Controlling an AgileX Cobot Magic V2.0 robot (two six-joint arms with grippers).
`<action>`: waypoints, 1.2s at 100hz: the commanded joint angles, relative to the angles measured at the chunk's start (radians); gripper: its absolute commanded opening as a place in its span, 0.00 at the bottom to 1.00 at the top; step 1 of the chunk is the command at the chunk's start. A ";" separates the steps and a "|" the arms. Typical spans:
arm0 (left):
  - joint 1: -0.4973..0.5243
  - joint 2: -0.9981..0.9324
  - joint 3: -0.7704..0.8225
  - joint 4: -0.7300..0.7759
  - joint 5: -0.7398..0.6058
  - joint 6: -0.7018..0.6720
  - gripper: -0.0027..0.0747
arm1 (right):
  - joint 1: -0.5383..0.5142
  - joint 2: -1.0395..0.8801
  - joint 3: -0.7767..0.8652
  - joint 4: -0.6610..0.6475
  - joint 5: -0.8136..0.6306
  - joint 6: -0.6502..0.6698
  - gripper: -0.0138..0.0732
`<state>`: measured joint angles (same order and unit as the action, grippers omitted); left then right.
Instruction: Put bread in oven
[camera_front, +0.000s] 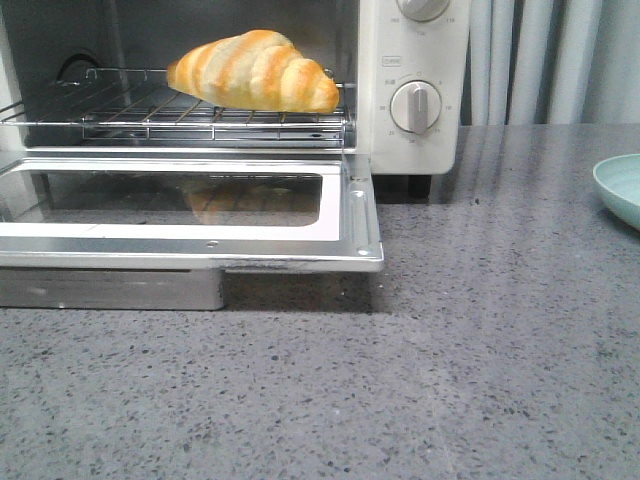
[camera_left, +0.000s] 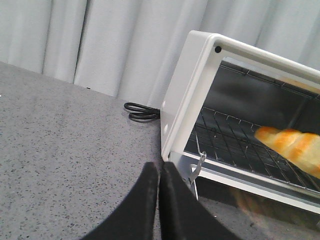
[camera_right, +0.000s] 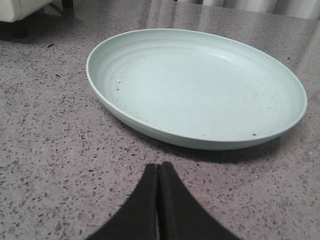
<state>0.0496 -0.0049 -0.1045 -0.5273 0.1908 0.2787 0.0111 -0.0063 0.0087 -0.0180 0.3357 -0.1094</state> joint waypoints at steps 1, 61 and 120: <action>-0.009 -0.026 -0.023 -0.006 -0.070 -0.006 0.01 | -0.009 -0.022 0.014 -0.001 -0.024 -0.007 0.07; -0.030 -0.028 0.129 0.564 0.001 -0.313 0.01 | -0.009 -0.022 0.014 -0.001 -0.024 -0.007 0.07; -0.077 -0.028 0.130 0.618 0.101 -0.321 0.01 | -0.009 -0.022 0.014 -0.001 -0.024 -0.007 0.07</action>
<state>-0.0207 -0.0049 0.0000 0.0805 0.3422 -0.0305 0.0052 -0.0063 0.0087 -0.0180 0.3357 -0.1094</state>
